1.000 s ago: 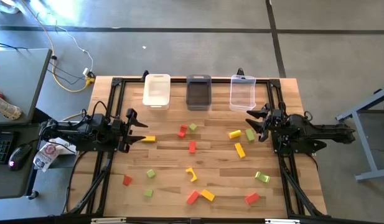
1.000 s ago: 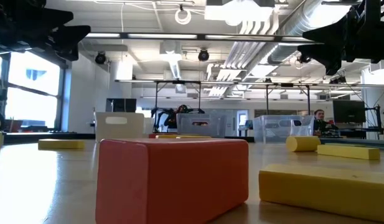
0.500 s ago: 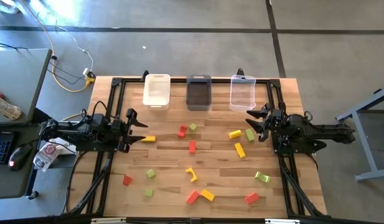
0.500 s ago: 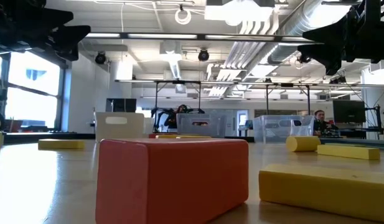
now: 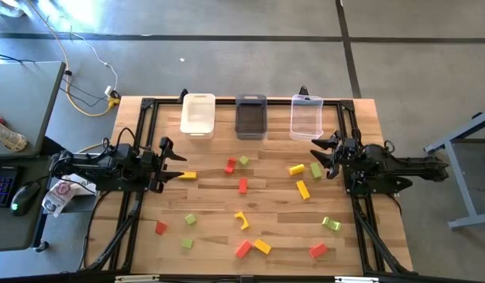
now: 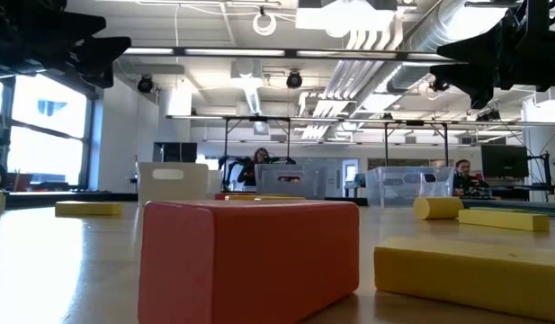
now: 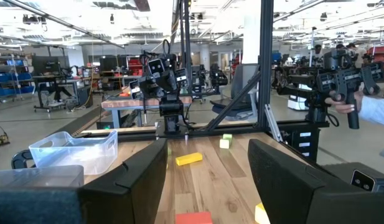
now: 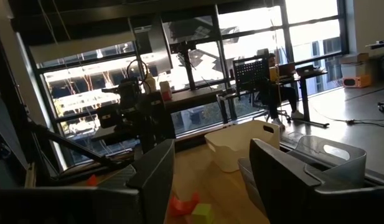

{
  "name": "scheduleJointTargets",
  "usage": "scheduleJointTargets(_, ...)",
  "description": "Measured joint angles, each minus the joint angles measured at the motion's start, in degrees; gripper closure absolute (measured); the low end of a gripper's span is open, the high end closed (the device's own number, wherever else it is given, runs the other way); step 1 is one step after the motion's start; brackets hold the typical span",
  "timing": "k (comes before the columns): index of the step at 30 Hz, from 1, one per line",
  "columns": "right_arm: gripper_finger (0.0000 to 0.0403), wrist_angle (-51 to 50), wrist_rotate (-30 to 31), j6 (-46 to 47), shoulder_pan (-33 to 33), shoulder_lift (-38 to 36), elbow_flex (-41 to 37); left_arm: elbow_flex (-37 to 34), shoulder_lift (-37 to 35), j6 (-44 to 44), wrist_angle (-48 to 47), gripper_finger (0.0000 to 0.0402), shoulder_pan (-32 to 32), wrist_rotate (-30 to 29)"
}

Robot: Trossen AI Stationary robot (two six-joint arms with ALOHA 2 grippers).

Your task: Sort & place blocks by color

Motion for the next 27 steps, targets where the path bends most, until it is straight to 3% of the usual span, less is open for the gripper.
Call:
scheduleJointTargets(11, 0.0208, 0.8, -0.1, 2.4, 0.0, 0.0, 0.0, 0.0, 0.0, -1.0, 0.2, 0.0190, 0.0, 0.0)
scheduleJointTargets(27, 0.0208, 1.8, 0.0, -12.6, 0.0, 0.0, 9.5, 0.0, 0.0, -12.0, 0.2, 0.0190, 0.0, -0.2)
